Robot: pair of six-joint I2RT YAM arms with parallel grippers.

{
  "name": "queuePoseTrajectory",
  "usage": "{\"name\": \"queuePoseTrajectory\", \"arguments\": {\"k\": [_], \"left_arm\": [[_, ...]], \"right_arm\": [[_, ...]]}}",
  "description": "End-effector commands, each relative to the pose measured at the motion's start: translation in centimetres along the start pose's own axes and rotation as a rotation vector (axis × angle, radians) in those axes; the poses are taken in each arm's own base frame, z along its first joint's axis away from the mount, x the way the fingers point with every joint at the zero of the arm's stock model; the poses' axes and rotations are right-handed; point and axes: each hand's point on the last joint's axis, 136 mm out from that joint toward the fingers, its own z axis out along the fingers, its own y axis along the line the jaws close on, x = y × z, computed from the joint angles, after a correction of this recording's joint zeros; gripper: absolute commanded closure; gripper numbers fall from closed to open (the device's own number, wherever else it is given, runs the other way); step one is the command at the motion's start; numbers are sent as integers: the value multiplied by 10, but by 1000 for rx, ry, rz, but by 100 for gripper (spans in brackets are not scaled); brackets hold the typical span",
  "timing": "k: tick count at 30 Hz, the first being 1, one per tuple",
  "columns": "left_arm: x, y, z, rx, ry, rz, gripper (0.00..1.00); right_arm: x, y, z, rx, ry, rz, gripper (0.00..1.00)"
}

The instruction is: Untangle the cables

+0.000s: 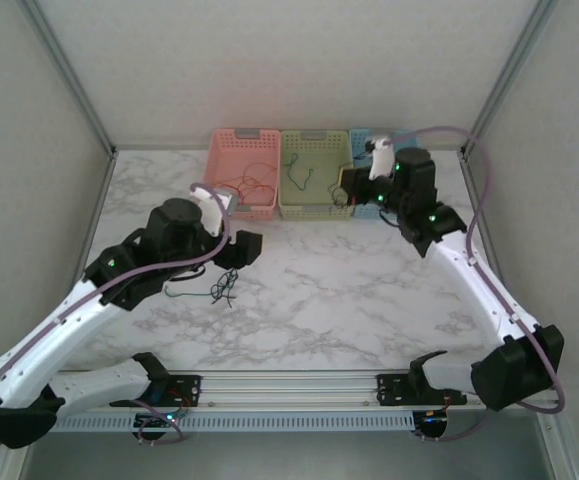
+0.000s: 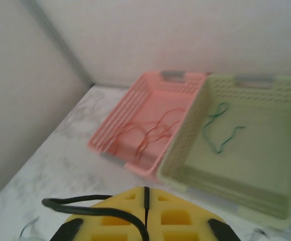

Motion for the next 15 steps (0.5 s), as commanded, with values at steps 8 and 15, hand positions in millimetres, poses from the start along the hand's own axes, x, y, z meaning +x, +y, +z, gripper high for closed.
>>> {"name": "queuePoseTrajectory", "arguments": {"k": [8,15], "left_arm": [[35,42,-30,-146,9,-41,13],[57,58,-34,-194,17,-111,10]], "right_arm": [[-33,-132,50,422,2,241,100],[-27,-193,79,567,24,307,100]]}}
